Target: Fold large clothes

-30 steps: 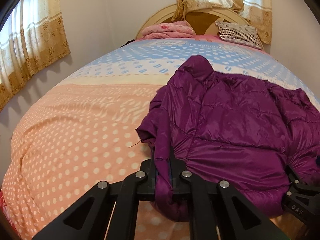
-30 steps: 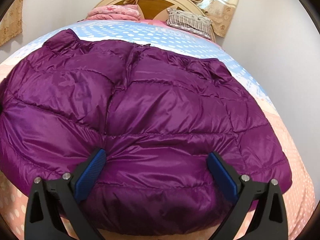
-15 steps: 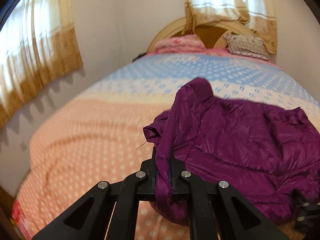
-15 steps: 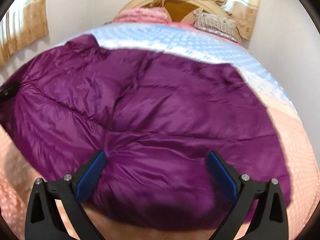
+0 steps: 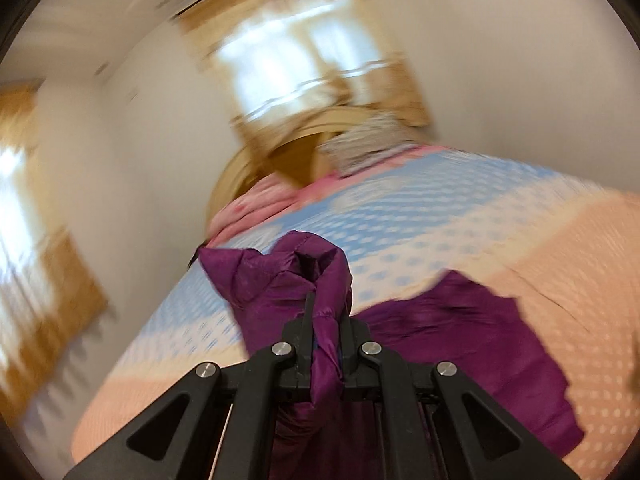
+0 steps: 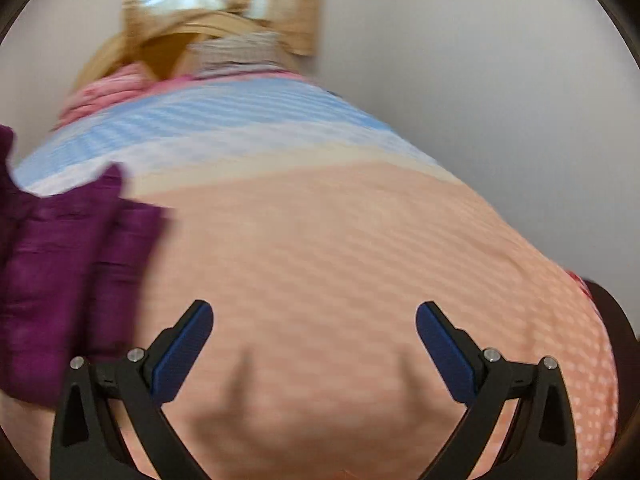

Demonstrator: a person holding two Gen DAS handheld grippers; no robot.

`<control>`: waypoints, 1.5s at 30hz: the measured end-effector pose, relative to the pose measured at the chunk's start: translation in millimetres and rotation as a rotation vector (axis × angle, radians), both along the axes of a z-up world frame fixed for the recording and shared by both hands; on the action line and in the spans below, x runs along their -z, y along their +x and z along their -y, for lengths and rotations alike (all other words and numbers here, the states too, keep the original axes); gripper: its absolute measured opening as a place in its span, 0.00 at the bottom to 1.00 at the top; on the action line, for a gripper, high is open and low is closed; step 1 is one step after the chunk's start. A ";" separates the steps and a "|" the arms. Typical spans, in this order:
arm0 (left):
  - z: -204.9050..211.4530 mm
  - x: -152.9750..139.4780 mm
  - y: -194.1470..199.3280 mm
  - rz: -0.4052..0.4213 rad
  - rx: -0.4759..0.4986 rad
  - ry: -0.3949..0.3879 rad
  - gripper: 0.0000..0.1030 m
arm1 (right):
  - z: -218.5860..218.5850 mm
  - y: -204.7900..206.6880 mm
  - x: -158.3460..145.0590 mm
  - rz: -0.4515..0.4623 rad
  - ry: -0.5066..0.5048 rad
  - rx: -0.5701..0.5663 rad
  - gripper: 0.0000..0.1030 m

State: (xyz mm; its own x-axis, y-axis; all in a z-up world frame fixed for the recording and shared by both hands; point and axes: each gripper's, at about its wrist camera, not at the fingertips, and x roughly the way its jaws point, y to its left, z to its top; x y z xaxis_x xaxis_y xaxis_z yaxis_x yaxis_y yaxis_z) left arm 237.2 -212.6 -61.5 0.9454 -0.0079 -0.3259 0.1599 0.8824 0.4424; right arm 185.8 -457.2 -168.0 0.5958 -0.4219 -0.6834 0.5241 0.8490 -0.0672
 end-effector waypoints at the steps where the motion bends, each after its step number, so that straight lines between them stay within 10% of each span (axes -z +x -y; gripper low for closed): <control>1: 26.9 16.9 -5.7 -0.011 0.060 0.043 0.05 | 10.6 -9.9 6.5 -0.009 0.014 0.024 1.00; 8: 102.5 119.8 -48.5 -0.134 0.303 0.288 0.05 | 46.7 -46.7 28.3 -0.041 0.085 0.088 1.00; 14: 100.6 119.0 -56.2 -0.088 0.330 0.337 0.12 | 48.0 -39.8 26.2 -0.027 0.080 0.065 1.00; 17: 104.4 102.2 -72.7 -0.036 0.363 0.343 0.36 | 48.0 -30.7 27.3 -0.031 0.080 0.063 1.00; 19: 100.7 82.4 -91.8 0.000 0.409 0.305 0.91 | 50.4 -25.5 28.7 -0.034 0.074 0.063 1.00; 24: 65.2 35.1 -118.3 0.031 0.461 0.211 0.98 | 49.9 -19.9 16.2 -0.023 0.064 0.071 0.99; 29: 1.3 11.0 -49.7 0.011 0.175 0.118 0.98 | 28.0 8.0 -24.7 0.031 0.079 0.003 0.72; 36: -102.5 -0.2 108.4 -0.122 -0.393 -0.051 0.98 | -63.0 100.9 -104.6 0.155 0.064 -0.206 0.68; 45: -97.6 16.0 166.9 -0.261 -0.428 -0.277 0.98 | -129.8 214.5 -95.7 0.148 0.125 -0.231 0.56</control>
State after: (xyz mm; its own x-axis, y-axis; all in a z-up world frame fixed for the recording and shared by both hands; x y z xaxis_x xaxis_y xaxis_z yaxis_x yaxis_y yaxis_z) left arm 404.1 -115.0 -77.5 0.7714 0.2400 -0.5894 -0.1646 0.9699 0.1795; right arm 400.3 -327.3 -72.2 0.7635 -0.1817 -0.6197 0.3124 0.9438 0.1081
